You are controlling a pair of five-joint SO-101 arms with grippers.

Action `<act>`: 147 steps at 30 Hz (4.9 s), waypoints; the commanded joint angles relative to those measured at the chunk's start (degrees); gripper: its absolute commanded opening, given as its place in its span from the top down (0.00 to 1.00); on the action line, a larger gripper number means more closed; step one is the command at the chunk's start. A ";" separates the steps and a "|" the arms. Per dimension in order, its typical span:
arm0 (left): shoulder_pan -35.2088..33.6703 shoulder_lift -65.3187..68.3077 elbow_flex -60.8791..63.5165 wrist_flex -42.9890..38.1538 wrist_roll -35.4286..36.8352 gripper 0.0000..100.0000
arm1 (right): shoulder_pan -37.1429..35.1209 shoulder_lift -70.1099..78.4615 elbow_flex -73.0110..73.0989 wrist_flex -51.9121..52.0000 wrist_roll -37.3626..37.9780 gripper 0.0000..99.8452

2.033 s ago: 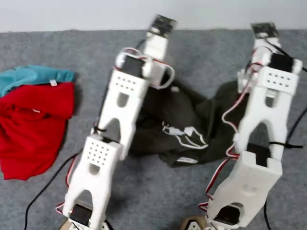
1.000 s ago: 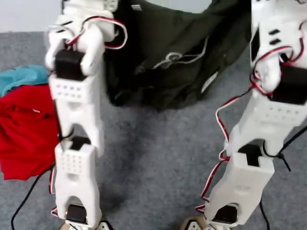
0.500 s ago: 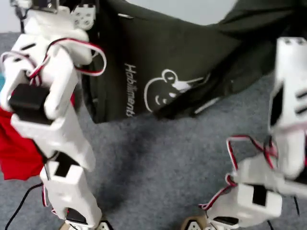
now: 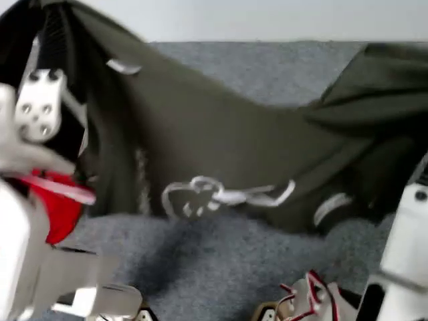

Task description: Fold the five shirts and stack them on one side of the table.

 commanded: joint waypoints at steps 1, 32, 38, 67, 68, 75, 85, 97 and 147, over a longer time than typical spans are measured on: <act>-0.09 -2.20 -3.03 1.23 -0.53 0.99 | 0.57 -3.91 3.78 -0.13 -0.35 0.99; -0.53 -0.62 84.44 -39.91 -0.53 0.99 | -2.15 4.35 70.07 -34.77 -0.44 0.99; -0.53 5.27 93.05 -61.01 -0.53 0.99 | -6.02 15.87 75.08 -49.01 -0.62 0.99; -0.79 63.91 -1.27 -4.75 -0.18 0.79 | -6.64 38.99 75.34 -41.54 -4.84 0.81; -0.62 63.65 -0.40 -4.40 -0.18 0.79 | -6.29 38.99 75.34 -41.54 -4.75 0.81; 2.11 67.08 6.29 -7.21 -0.18 0.79 | -3.91 38.99 75.25 -41.80 -3.78 0.81; 1.85 78.59 8.13 -22.59 -0.09 0.79 | -2.95 38.99 75.25 -42.42 -3.78 0.81; -0.26 84.57 7.43 -36.57 -0.26 0.90 | -3.12 38.99 75.25 -42.42 -3.78 0.81; 2.99 39.03 36.09 5.19 -2.73 0.90 | -6.55 21.93 76.84 2.59 6.68 0.81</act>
